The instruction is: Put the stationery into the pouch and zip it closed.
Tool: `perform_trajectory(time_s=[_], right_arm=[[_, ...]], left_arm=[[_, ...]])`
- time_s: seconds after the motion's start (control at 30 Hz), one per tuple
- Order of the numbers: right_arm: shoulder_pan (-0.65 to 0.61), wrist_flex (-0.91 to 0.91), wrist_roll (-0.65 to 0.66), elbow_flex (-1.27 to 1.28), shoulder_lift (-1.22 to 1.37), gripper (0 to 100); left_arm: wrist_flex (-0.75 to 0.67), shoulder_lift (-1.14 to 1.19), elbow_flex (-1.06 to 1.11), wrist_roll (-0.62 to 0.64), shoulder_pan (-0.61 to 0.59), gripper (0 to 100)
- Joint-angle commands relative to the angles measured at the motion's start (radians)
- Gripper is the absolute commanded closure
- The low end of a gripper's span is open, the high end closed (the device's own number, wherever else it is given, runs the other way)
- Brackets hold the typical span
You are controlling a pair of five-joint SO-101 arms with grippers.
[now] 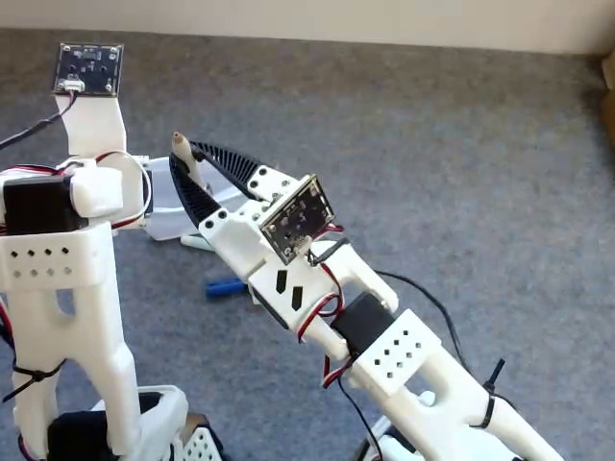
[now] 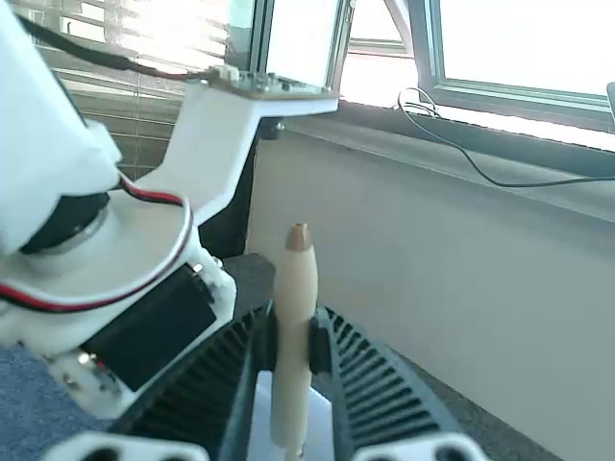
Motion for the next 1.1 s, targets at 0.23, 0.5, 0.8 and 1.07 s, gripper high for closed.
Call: perform_trajectory(time_s=[0.23, 0.5, 0.8, 1.07], right_arm=[[-0.015, 0.051, 0.008, -0.018, -0.008, 84.6], [-0.016, 0.074, 0.011, -0.018, -0.018, 84.6], [0.013, 0.475, 0.005, -0.242, -0.013, 84.6], [0.122, 0.792, 0.005, -0.493, -0.002, 84.6]], left_arm=[[0.005, 0.004, -0.001, 0.014, 0.005, 99], [0.009, 0.004, -0.001, 0.014, 0.004, 99], [0.008, 0.002, -0.002, 0.012, -0.142, 99], [0.012, 0.001, -0.012, 0.012, -0.265, 99]])
